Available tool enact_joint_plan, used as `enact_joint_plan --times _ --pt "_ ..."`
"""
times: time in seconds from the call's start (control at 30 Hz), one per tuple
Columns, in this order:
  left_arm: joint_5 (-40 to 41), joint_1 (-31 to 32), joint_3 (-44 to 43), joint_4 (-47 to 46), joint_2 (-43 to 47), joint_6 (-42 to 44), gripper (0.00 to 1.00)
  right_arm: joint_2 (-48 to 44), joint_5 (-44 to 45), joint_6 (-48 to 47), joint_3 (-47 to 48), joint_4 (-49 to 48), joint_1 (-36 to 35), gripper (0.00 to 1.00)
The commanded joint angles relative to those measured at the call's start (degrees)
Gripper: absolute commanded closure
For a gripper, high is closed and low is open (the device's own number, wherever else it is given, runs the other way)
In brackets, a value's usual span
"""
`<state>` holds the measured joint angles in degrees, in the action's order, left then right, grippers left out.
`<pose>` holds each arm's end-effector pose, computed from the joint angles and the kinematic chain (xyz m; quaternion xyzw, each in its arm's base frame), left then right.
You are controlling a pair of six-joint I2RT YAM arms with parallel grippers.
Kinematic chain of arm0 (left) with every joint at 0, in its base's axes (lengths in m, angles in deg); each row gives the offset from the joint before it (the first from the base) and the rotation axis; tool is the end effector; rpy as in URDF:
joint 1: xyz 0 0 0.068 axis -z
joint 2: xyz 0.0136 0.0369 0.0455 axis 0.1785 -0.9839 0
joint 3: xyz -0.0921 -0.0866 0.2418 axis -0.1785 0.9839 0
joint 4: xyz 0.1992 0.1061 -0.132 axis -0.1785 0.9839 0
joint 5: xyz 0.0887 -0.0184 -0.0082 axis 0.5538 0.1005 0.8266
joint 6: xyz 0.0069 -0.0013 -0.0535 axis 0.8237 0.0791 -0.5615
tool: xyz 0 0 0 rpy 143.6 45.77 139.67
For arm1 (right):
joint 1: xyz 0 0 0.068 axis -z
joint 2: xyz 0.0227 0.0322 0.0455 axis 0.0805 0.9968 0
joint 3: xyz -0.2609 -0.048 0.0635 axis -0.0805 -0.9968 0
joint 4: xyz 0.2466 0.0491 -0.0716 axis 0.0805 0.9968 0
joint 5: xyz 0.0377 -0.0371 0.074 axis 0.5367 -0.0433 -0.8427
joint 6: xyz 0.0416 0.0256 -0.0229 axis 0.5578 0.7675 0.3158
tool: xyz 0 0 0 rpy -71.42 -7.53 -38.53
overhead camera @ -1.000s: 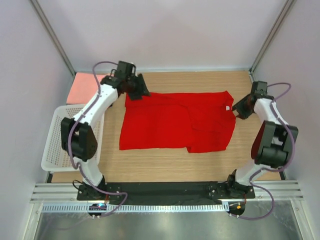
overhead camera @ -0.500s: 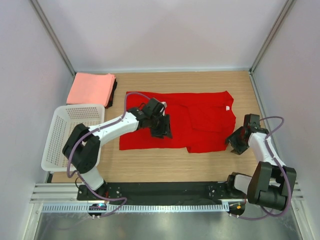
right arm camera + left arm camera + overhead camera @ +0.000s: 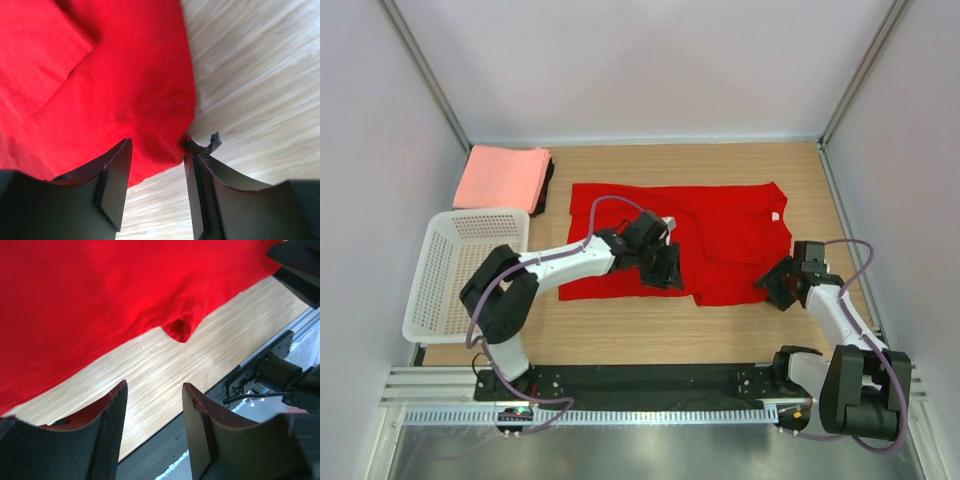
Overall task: Fold and stack the t-shirts
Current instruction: Fold the tshirt
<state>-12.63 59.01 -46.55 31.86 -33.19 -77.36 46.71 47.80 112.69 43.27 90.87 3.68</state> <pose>0.2355 -0.2838 0.2090 0.0794 0.9355 -0.3237 0.1173 0.1782 -0.0221 0.1612 0.4002 0.8818 0.1218 0.2178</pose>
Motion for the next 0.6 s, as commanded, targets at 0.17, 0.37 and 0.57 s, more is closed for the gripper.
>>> enact_joint_plan --times 0.17,0.37,0.57 --pt "0.2 2.1 -3.0 -3.4 -3.1 -0.5 0.51 0.5 0.1 2.6 -0.3 -6.7 -1.8 0.71" --pt "1.3 6.3 -4.5 -5.4 -5.3 3.1 0.51 -0.8 0.2 4.7 3.4 -4.1 -4.3 0.99" --pt "1.4 7.9 -5.1 -9.9 -8.4 5.9 0.49 -0.1 -0.6 6.1 6.5 -4.2 -4.7 0.99"
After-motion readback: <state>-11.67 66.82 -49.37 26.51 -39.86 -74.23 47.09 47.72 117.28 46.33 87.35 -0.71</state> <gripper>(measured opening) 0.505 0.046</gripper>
